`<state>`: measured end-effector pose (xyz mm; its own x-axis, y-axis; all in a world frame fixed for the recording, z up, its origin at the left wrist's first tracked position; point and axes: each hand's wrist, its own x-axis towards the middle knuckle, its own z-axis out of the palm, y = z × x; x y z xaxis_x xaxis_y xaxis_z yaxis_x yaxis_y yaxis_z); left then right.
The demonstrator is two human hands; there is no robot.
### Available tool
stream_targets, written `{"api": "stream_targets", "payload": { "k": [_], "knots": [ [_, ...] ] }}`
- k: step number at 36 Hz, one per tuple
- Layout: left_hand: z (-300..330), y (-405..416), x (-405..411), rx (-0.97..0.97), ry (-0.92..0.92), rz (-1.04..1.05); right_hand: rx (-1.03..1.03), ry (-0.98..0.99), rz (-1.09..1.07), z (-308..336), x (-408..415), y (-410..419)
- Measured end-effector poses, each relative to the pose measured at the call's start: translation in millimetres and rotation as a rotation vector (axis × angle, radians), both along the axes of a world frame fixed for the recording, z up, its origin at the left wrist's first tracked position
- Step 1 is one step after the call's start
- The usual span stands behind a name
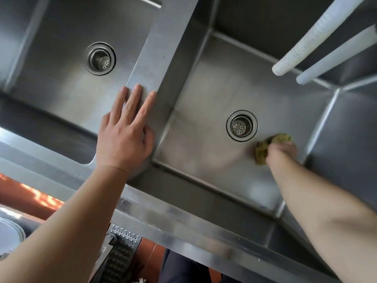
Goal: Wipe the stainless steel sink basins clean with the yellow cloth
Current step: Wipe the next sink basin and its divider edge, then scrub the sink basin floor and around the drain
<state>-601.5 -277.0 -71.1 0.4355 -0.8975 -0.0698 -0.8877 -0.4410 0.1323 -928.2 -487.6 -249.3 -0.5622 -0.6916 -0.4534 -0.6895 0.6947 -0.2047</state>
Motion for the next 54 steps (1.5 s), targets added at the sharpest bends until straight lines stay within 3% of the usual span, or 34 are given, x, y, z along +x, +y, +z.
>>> {"api": "stream_targets", "payload": {
  "k": [4, 6, 9, 11, 13, 15, 20, 23, 25, 28, 33, 43, 47, 49, 54],
  "knots": [
    [-1, 0, 0, -0.002, -0.003, 0.011, 0.021, -0.024, -0.106, -40, -34, -35],
    [-1, -1, 0, -0.003, -0.003, 0.012, -0.052, -0.131, -0.139, -46, -19, -47],
    [-1, 0, 0, -0.003, -0.006, 0.015, -0.201, -0.427, -0.200, -4, 50, -45],
    [-2, 0, 0, -0.002, -0.010, 0.022, -0.189, -0.516, 0.027, 4, 83, -38],
    [-2, 0, 0, -0.003, -0.009, 0.022, -0.198, -0.472, 0.411, -4, 99, -28],
    [-2, 0, 0, -0.003, -0.010, 0.015, 0.013, -0.356, 0.779, -8, 107, -13],
    [-4, 1, 0, -0.003, -0.015, 0.019, -0.003, -0.238, 1.187, -9, 94, 16],
    [-4, 2, -1, -0.017, -0.009, 0.019, 0.275, -0.081, 1.472, 10, 82, 25],
    [-3, 2, -1, -0.019, -0.001, 0.018, 0.436, 0.005, 1.540, 21, 65, 37],
    [-2, 2, 0, -0.016, 0.020, 0.019, 0.555, 0.000, 1.348, 36, 32, 54],
    [4, 3, 2, 0.022, 0.083, 0.008, 0.321, -0.239, 0.774, 91, -5, 83],
    [44, -26, -38, -0.052, 0.310, 0.174, -0.116, -0.447, 0.535, 228, -56, 98],
    [72, -39, -109, -0.108, 0.652, 0.006, -0.270, -0.429, 0.486, 275, -74, 116],
    [86, -41, -147, -0.051, 0.784, -0.147, -0.262, -0.526, 0.448, 293, -83, 125],
    [111, -38, -216, 0.083, 0.790, -0.516, -0.119, -0.753, 0.469, 320, -106, 135]
  ]
}}
